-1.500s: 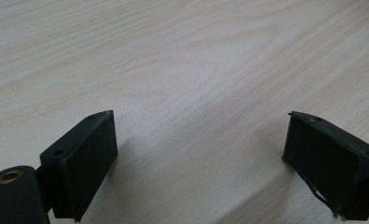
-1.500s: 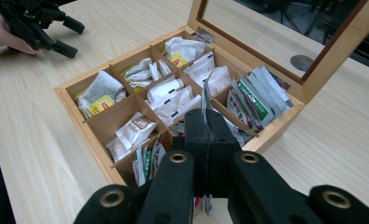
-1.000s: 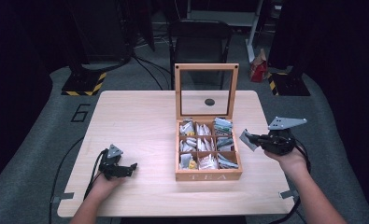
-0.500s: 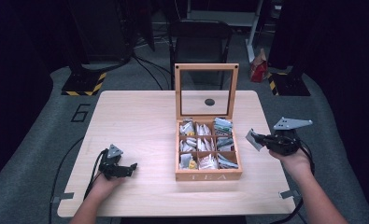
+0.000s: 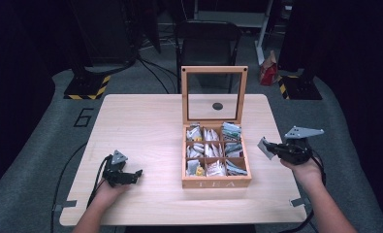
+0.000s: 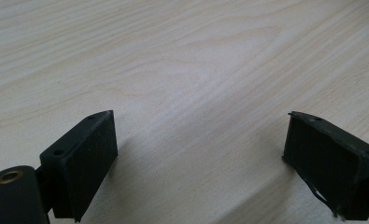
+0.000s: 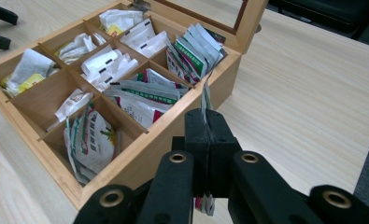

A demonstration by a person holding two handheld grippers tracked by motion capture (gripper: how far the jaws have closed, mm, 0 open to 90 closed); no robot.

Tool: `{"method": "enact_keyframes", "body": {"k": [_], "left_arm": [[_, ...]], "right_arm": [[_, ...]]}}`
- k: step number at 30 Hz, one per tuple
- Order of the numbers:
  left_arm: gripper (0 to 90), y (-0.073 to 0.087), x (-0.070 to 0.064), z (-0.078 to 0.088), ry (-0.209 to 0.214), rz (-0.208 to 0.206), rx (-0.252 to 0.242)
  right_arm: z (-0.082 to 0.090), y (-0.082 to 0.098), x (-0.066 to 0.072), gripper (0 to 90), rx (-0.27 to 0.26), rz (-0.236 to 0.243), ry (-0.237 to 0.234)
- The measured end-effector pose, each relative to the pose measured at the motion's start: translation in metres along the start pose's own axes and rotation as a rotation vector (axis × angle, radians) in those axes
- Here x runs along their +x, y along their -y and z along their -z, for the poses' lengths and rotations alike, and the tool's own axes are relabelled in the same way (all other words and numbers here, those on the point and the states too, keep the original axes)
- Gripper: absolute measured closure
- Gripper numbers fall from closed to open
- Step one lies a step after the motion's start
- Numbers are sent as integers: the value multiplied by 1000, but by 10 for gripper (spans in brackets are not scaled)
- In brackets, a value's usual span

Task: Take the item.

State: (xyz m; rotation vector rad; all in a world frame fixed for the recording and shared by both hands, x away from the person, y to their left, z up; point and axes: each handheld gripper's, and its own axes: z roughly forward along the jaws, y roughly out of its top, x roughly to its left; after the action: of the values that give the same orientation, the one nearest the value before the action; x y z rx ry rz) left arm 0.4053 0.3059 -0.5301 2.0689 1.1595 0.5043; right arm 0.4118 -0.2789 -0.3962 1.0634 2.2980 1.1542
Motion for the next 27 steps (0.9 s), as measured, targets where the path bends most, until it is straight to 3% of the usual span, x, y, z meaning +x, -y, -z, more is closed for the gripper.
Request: {"method": "enact_keyframes", "body": {"k": [27], "left_arm": [[93,0,0,0,0,1,-1]], "right_arm": [[-16,27,-1,894,25,-9,45]]}}
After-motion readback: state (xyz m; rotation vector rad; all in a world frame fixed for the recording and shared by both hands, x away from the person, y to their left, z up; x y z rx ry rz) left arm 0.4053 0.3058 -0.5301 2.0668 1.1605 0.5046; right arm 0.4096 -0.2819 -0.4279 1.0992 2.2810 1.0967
